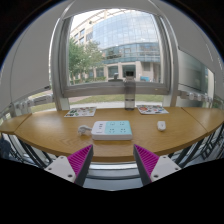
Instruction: Unplug charger
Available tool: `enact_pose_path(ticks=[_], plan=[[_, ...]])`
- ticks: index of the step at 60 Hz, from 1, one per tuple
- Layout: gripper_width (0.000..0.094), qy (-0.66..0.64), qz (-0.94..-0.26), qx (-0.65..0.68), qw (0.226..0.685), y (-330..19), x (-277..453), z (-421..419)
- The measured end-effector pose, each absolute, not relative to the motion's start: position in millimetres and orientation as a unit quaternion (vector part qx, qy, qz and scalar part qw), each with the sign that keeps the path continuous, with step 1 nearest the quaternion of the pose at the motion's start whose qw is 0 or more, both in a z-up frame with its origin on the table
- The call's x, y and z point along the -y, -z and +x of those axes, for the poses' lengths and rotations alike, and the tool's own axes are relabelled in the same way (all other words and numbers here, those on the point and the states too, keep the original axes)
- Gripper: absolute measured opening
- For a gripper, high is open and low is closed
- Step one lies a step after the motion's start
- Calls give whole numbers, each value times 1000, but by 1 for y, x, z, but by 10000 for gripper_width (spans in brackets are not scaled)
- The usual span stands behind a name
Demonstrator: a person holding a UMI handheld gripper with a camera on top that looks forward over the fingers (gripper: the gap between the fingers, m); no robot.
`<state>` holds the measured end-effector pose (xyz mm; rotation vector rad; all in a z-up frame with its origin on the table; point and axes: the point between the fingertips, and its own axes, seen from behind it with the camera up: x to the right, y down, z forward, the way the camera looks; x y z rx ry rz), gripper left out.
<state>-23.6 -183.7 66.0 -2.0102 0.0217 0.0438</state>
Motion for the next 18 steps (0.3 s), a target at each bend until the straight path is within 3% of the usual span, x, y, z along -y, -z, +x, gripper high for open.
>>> enact_pose_path(ticks=[18], plan=[[797, -8, -832, 4, 554, -84, 198, -26]])
